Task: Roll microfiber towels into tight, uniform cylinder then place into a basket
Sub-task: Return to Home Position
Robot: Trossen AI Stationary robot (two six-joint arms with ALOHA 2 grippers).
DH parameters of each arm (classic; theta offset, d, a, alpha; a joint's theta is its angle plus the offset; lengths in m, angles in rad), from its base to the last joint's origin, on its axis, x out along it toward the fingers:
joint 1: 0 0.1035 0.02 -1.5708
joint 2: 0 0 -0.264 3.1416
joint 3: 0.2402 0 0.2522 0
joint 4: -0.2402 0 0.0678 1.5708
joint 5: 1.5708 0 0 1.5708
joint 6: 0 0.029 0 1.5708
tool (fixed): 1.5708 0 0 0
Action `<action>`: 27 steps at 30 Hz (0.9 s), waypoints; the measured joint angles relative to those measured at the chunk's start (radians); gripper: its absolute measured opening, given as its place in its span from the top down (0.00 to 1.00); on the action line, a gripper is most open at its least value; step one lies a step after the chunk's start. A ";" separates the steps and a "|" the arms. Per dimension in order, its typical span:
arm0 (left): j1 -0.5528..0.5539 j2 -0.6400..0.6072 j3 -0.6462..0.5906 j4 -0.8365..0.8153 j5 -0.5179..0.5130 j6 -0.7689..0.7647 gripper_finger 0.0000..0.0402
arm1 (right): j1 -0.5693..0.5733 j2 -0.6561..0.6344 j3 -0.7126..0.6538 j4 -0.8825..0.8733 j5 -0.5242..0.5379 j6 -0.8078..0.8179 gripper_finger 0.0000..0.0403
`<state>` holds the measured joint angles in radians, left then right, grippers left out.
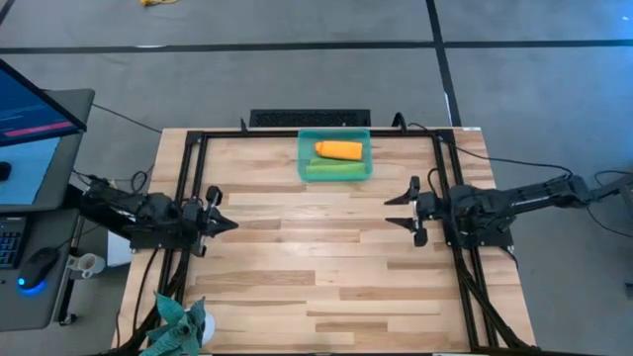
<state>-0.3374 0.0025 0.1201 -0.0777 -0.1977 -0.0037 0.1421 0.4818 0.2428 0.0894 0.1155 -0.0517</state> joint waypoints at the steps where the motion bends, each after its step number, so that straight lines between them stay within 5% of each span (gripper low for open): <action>1: 0.000 0.000 -0.009 0.033 0.004 0.004 1.00 | 0.000 -0.007 -0.029 0.036 0.002 0.000 0.42; 10: 0.000 0.003 -0.108 0.136 0.011 0.006 1.00 | 0.005 -0.074 -0.111 0.080 0.020 0.093 0.42; 27: 0.000 0.004 -0.111 0.139 0.005 0.089 1.00 | 0.083 -0.136 -0.237 0.142 0.114 0.201 0.42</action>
<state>-0.3374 0.0063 0.0093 0.0612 -0.1925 0.0849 0.2252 0.3458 0.0063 0.2311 0.2292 0.1497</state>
